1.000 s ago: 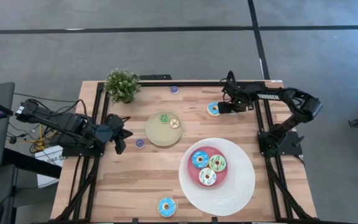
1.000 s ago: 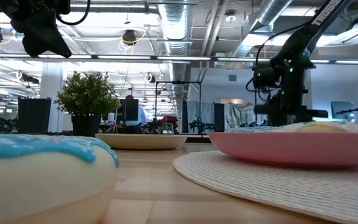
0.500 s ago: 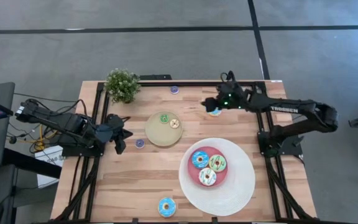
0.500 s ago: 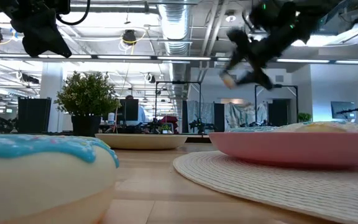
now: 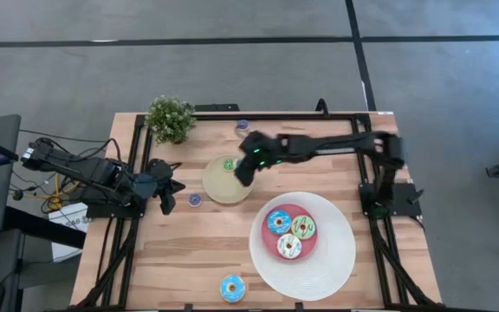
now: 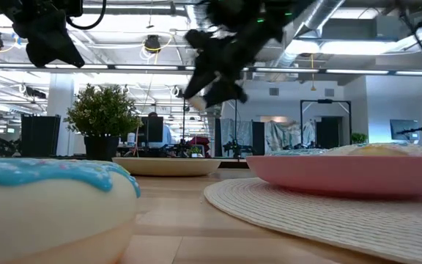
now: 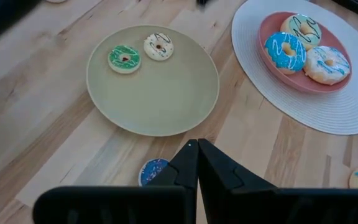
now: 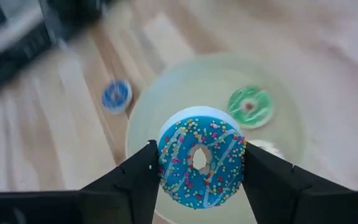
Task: Pick & Place donuts
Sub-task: Put the small blue donut on the brown plate, then put the bottom small dark blue donut on the brown plate
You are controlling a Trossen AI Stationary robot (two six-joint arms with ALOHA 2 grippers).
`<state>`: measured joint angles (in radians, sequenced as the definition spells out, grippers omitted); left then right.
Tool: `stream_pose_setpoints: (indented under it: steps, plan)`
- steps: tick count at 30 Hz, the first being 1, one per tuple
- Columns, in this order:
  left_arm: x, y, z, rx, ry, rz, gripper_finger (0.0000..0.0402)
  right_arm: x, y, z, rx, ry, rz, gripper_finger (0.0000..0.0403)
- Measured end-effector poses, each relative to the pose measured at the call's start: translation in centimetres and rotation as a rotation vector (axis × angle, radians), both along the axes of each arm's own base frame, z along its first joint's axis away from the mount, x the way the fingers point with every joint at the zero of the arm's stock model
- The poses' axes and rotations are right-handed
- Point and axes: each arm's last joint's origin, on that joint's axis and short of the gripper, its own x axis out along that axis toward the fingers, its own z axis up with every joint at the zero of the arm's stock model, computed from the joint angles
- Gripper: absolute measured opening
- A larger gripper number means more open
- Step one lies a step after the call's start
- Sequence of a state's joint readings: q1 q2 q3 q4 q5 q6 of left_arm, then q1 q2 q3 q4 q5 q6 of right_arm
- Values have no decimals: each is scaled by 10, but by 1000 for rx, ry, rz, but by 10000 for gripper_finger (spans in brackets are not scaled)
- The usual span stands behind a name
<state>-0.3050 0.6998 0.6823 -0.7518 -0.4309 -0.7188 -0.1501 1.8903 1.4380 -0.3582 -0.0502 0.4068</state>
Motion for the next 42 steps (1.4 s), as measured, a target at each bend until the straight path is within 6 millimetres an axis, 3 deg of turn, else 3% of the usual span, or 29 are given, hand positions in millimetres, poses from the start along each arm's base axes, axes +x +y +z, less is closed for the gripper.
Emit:
stream_pose_setpoints:
  steps: [5, 9, 13, 19, 27, 34, 42]
  plan:
    - [0, 0, 0, -1, 0, 0, 0, 42, 7, -28, -25, 155, 84, 196]
    - [0, 0, 0, -7, 1, -4, 0, 63, 6, -51, -27, 256, 116, 196]
    - [0, 0, 0, -8, 1, -3, 0, 76, 6, -67, -28, 329, 142, 196]
    - [0, -1, 0, -19, 2, -9, 0, 80, 3, -72, -22, 352, 138, 208]
    - [0, -1, 0, -21, 4, -15, 0, 78, -5, -62, -23, 328, 121, 249]
    - [0, -1, 0, -21, 4, -16, 0, 71, -13, -43, -22, 316, 101, 256]
    - [1, -1, 0, -18, -1, -19, 0, 35, -27, 16, -21, 345, 169, 256]
